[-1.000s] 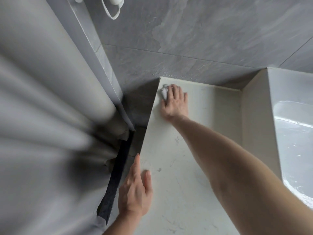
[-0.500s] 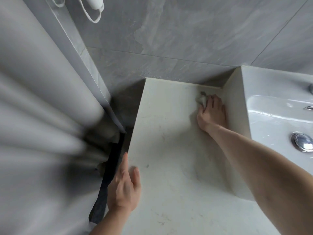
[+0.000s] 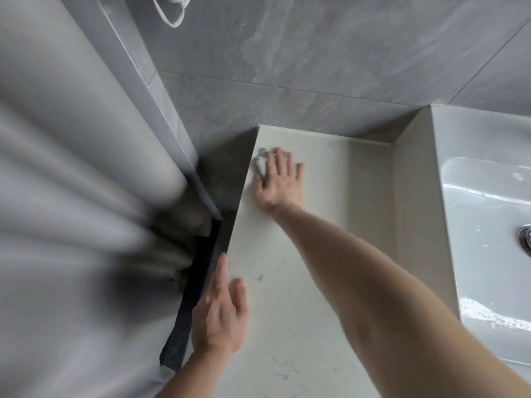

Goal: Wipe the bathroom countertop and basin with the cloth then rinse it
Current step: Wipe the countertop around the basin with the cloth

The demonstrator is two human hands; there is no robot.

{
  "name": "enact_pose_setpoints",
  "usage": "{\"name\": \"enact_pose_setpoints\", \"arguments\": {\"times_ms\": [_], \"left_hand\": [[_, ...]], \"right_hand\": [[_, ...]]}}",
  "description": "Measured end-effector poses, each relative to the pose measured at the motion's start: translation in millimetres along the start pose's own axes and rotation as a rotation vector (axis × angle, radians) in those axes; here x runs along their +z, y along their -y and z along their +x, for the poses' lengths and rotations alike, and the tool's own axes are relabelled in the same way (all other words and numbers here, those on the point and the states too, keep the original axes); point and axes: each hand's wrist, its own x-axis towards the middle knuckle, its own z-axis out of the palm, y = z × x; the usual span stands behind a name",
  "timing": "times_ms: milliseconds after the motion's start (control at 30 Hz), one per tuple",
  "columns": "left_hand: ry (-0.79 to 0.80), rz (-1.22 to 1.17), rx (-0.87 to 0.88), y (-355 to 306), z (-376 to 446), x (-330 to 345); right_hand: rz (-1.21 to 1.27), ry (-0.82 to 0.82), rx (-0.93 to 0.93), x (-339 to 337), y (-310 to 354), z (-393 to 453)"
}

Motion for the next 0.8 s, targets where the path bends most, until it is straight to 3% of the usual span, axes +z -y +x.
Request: {"name": "enact_pose_setpoints", "arguments": {"times_ms": [100, 233, 533, 733, 800], "left_hand": [[0.004, 0.008, 0.000, -1.0, -1.4, -1.5], [0.005, 0.009, -0.004, -1.6, -1.2, -2.9], [0.013, 0.005, 0.030, 0.8, -0.3, -2.5], [-0.001, -0.014, 0.021, -2.0, -3.3, -6.3], [0.003, -0.013, 0.021, -0.5, -2.7, -5.8]], "right_hand": [[-0.027, 0.032, -0.141, 10.3, 27.3, -12.0], [0.025, 0.026, -0.214, 1.9, -0.1, -14.1], [-0.036, -0.218, 0.316, -31.1, -169.2, -36.3], [0.034, -0.245, 0.478, -19.2, -141.8, -62.7], [0.045, -0.236, 0.439, -14.7, -117.1, -63.8]]}}
